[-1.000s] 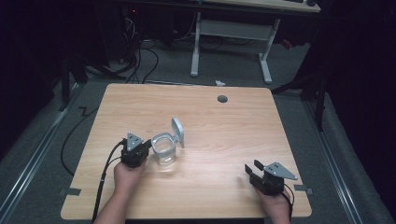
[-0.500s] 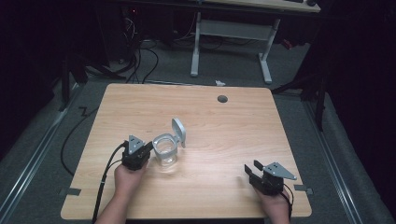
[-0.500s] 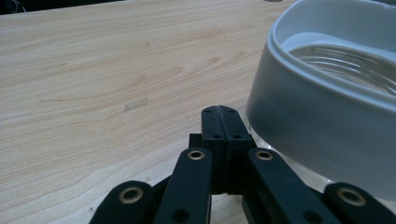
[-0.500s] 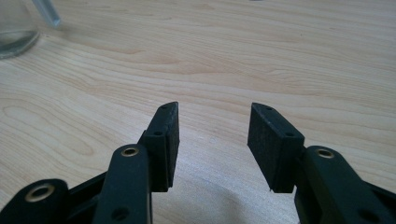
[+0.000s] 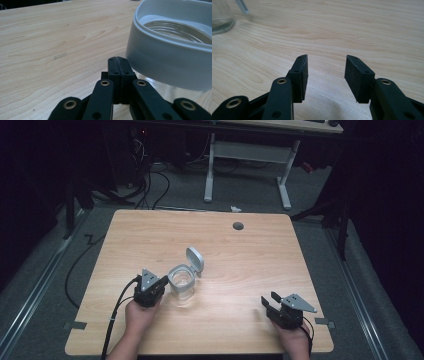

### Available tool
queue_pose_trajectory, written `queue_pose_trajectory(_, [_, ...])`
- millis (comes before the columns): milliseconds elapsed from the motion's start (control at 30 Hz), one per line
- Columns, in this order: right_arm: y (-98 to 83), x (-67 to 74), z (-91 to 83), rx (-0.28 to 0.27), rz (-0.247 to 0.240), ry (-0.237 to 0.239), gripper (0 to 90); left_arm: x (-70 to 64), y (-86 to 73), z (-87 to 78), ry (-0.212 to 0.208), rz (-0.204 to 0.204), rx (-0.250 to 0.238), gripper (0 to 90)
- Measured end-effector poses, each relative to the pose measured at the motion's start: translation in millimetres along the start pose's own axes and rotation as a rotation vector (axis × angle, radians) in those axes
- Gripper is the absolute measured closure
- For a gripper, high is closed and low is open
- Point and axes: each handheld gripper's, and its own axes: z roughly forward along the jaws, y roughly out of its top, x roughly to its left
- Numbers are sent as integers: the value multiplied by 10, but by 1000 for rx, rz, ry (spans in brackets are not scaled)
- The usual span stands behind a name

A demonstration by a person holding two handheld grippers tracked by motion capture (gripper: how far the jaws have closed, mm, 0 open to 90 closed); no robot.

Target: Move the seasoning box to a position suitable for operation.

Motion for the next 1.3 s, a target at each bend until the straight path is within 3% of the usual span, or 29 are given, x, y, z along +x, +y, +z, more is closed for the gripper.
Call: queue_pose_trajectory(1300, [-8,3,11,1,-7,0,538,-458,-249,-209,-124,19,38,900])
